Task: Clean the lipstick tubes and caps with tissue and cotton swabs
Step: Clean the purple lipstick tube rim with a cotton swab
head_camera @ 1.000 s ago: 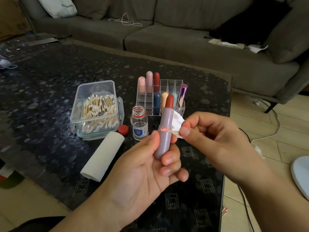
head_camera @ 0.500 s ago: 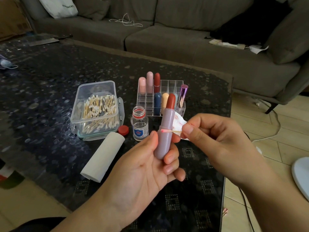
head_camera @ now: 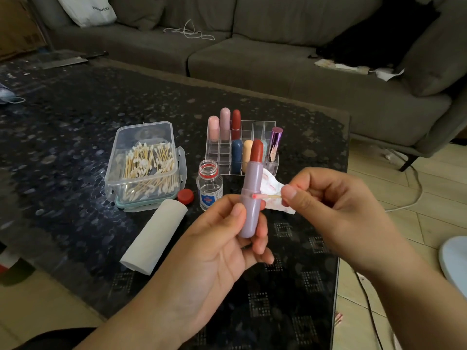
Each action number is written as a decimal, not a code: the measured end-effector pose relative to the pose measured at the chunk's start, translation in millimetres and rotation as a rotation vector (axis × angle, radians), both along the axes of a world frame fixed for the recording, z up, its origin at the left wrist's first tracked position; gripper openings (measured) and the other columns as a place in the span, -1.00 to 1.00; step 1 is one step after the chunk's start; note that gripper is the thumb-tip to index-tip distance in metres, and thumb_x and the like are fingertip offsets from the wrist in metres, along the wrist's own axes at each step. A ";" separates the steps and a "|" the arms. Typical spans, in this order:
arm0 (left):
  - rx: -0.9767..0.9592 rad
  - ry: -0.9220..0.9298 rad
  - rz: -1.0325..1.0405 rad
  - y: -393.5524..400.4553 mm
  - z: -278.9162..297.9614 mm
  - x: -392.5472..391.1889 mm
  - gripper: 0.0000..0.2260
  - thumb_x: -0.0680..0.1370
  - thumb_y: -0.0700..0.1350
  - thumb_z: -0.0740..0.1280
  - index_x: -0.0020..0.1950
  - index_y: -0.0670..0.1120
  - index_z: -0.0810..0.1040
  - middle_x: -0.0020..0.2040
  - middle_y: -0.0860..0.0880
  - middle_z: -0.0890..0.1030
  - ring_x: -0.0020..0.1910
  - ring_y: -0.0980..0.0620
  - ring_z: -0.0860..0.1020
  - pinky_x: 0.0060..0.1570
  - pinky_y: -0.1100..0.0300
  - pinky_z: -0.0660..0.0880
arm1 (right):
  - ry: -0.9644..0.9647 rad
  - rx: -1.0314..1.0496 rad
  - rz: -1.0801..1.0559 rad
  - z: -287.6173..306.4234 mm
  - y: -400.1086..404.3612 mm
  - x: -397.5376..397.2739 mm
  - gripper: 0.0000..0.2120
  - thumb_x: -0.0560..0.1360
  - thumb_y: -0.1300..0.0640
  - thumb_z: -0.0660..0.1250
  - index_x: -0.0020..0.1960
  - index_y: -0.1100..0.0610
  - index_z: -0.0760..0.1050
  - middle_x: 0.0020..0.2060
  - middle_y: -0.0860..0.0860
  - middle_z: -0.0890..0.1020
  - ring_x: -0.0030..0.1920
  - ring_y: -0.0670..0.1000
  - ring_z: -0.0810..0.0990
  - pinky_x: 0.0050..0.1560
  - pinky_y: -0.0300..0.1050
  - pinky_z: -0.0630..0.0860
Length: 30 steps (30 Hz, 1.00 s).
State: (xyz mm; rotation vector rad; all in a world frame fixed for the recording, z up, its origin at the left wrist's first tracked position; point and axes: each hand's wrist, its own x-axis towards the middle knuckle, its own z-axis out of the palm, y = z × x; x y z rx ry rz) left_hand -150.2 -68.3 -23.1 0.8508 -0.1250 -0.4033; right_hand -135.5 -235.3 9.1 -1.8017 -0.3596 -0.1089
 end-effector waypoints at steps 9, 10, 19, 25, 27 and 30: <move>0.123 -0.090 0.099 -3.6 5.1 -5.2 -0.76 0.42 -0.17 0.28 0.03 -0.23 0.42 -0.31 -0.08 0.56 -0.39 0.03 0.52 -0.28 0.18 0.53 | -0.066 -0.029 -0.011 -1.4 10.4 -3.8 -0.75 0.46 0.04 0.33 -0.31 0.18 0.50 -0.54 -0.09 0.42 -0.53 -0.21 0.31 -0.46 -0.47 0.26; 0.130 -0.084 0.114 -3.4 5.8 -4.9 -0.77 0.41 -0.17 0.28 0.03 -0.20 0.41 -0.34 -0.04 0.51 -0.42 0.07 0.47 -0.32 0.21 0.51 | -0.067 -0.030 -0.022 -1.0 8.7 -3.5 -0.76 0.44 0.05 0.32 -0.31 0.19 0.49 -0.55 -0.08 0.38 -0.53 -0.21 0.28 -0.47 -0.46 0.24; 0.052 -0.045 0.192 -6.7 5.9 -2.3 -0.88 0.42 -0.07 0.26 -0.26 -0.01 0.58 -0.35 -0.04 0.47 -0.45 0.08 0.35 -0.41 0.23 0.41 | -0.135 -0.055 -0.056 -4.1 14.9 -5.7 -0.82 0.45 0.06 0.30 -0.29 0.09 0.49 -0.56 -0.16 0.33 -0.54 -0.19 0.25 -0.48 -0.49 0.19; 0.147 -0.097 0.248 -4.5 1.5 -2.3 -0.89 0.40 -0.14 0.28 -0.15 -0.07 0.58 -0.24 -0.10 0.63 -0.32 0.01 0.56 -0.31 0.21 0.52 | -0.152 -0.124 -0.063 -3.6 13.2 -6.9 -0.82 0.45 0.04 0.30 -0.28 0.09 0.51 -0.54 -0.10 0.35 -0.52 -0.18 0.26 -0.47 -0.47 0.21; 0.225 -0.120 0.262 -3.4 1.9 -2.4 -0.82 0.36 -0.16 0.33 -0.06 -0.13 0.52 -0.19 -0.06 0.66 -0.22 0.00 0.63 -0.24 0.22 0.55 | -0.151 -0.121 -0.073 -3.6 13.9 -7.0 -0.82 0.46 0.02 0.31 -0.29 0.06 0.51 -0.55 -0.13 0.37 -0.53 -0.19 0.28 -0.47 -0.48 0.21; 0.286 -0.118 0.285 -3.7 1.7 -0.2 -0.72 0.31 -0.18 0.39 0.01 -0.13 0.53 -0.17 -0.03 0.68 -0.15 0.01 0.66 -0.16 0.24 0.56 | -0.164 -0.132 -0.075 -4.0 16.8 -6.7 -0.80 0.49 0.02 0.33 -0.30 0.02 0.50 -0.57 -0.21 0.40 -0.54 -0.19 0.31 -0.47 -0.49 0.23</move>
